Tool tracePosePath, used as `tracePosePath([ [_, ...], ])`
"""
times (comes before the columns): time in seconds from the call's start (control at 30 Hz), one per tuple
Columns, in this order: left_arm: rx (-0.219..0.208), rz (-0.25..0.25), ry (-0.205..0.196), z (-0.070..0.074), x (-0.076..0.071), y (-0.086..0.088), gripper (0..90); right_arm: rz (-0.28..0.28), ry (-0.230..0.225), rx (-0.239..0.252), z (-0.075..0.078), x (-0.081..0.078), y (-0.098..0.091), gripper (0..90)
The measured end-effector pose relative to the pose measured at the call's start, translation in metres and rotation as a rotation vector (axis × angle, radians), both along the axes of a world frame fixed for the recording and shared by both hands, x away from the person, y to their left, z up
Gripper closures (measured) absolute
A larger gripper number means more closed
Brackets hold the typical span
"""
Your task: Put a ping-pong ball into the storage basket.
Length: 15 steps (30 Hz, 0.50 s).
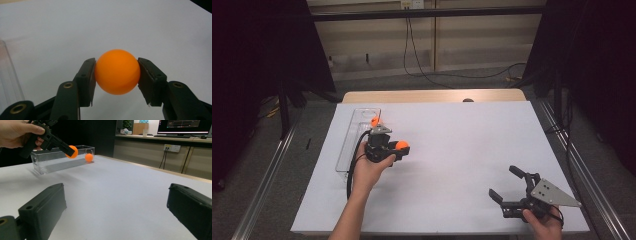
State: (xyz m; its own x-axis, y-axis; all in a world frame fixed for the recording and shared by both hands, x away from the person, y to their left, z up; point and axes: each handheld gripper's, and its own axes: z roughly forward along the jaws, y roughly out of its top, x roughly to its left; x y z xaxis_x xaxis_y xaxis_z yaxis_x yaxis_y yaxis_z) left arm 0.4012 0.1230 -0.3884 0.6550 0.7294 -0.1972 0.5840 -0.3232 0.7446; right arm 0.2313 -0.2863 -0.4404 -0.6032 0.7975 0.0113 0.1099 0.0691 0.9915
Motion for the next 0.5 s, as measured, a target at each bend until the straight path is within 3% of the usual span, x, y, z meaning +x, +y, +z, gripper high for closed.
tracePosePath([
  [0.5,-0.007,0.014,0.002,0.0035,0.0006,0.0079,50.7,0.002,-0.001,0.001,0.0001,0.0,0.0,1.4],
])
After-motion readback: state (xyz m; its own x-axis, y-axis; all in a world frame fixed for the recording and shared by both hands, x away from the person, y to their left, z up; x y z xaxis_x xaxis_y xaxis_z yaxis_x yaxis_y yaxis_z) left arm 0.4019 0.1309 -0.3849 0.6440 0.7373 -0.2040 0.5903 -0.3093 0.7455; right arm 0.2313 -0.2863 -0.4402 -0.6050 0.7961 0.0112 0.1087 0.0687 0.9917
